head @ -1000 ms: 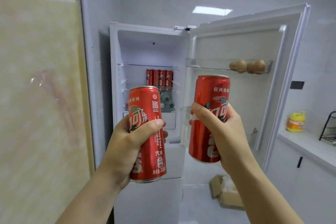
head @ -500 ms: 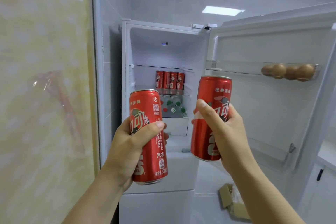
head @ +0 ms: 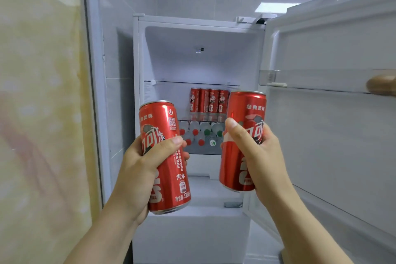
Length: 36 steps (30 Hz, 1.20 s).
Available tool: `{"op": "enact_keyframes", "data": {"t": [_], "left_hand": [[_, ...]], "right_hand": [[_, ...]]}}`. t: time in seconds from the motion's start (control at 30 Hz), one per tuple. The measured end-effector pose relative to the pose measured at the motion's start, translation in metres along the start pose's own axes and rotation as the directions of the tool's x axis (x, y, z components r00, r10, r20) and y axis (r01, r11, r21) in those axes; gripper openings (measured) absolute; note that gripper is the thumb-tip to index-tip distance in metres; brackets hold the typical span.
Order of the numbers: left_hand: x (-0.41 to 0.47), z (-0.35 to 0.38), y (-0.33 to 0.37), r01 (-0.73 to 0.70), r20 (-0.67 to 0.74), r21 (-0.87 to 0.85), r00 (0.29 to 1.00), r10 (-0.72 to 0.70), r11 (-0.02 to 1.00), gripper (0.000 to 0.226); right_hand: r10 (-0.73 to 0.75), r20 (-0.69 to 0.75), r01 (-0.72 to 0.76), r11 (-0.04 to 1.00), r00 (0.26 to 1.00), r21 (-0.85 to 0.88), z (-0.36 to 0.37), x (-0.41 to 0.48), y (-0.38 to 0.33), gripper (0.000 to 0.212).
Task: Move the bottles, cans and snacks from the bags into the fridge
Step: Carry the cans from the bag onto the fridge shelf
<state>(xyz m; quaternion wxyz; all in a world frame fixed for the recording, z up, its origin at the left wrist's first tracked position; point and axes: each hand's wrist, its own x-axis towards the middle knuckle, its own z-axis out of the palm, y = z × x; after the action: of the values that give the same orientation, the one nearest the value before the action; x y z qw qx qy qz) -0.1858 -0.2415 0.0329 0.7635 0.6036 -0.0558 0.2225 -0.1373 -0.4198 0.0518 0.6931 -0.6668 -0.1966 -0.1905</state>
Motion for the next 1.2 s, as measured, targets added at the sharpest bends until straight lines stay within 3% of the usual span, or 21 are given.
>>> {"op": "enact_keyframes", "data": {"t": [0.4,0.83,1.2], "left_hand": [[0.106,0.011,-0.052,0.029,-0.007,0.043,1.000,-0.029,0.999,0.055],[0.283,-0.037,-0.098,0.058,-0.007,0.120,0.998,-0.057,0.991,0.061],[0.372,-0.053,-0.132,0.076,-0.050,0.121,0.996,-0.070,0.990,0.058]], "right_hand": [[0.059,-0.001,-0.059,0.998,0.998,0.004,0.008,0.092,0.067,0.049],[0.101,-0.058,-0.101,0.995,0.993,-0.002,0.086,0.224,0.154,0.052],[0.101,-0.104,-0.108,0.992,0.989,-0.066,0.128,0.312,0.220,0.064]]}}
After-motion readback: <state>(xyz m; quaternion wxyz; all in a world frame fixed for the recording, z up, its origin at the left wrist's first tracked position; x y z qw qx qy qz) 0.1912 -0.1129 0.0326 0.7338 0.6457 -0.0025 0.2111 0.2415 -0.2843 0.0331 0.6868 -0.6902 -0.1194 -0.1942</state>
